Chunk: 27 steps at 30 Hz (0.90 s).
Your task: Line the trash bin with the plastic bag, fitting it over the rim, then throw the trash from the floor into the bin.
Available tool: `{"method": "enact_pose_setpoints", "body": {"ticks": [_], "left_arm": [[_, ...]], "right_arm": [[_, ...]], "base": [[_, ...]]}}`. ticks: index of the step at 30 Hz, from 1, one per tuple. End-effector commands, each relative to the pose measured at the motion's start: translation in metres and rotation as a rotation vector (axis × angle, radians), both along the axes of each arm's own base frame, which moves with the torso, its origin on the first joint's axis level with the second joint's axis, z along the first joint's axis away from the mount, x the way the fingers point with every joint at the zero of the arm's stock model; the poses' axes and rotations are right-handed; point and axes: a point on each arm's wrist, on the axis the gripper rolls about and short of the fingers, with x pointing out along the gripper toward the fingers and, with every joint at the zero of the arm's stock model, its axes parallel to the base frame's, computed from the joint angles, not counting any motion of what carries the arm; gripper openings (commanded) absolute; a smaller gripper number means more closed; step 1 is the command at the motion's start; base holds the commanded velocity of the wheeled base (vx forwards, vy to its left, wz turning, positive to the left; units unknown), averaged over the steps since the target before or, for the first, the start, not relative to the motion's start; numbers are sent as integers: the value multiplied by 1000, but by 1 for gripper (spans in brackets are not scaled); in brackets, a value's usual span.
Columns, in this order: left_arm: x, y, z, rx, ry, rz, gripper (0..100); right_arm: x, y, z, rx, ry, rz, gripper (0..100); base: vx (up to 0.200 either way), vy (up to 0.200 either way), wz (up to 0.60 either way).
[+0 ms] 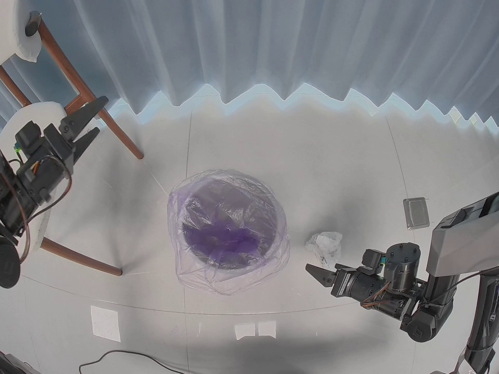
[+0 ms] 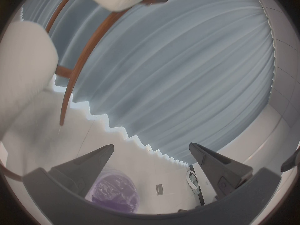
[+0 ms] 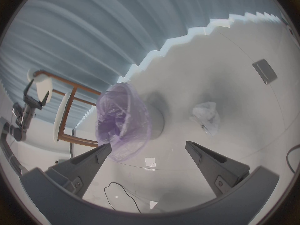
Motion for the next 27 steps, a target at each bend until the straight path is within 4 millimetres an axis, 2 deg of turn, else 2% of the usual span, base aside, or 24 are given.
{"method": "enact_pose_setpoints", "body": {"ticks": [1, 8, 14, 20, 21, 27], "left_arm": [[-61, 3, 37, 33, -136, -46, 100], [-70, -4, 40, 42, -138, -89, 100], [-74, 7, 41, 102, -158, 3, 100], [-73, 18, 43, 144, -145, 82, 100], [-74, 18, 44, 144, -148, 82, 100], [-79, 18, 47, 146, -163, 83, 100]], "right_arm": [[4, 14, 16, -33, -140, 64, 100], [12, 24, 27, -123, -289, 115, 100], [3, 36, 22, -220, -338, 154, 100], [4, 50, 28, -221, -398, 196, 100], [7, 56, 26, -230, -418, 206, 100], [16, 63, 17, -278, -456, 217, 100]], "base": [[0, 0, 0], [0, 0, 0], [0, 0, 0], [200, 200, 0], [200, 0, 0], [200, 0, 0]]}}
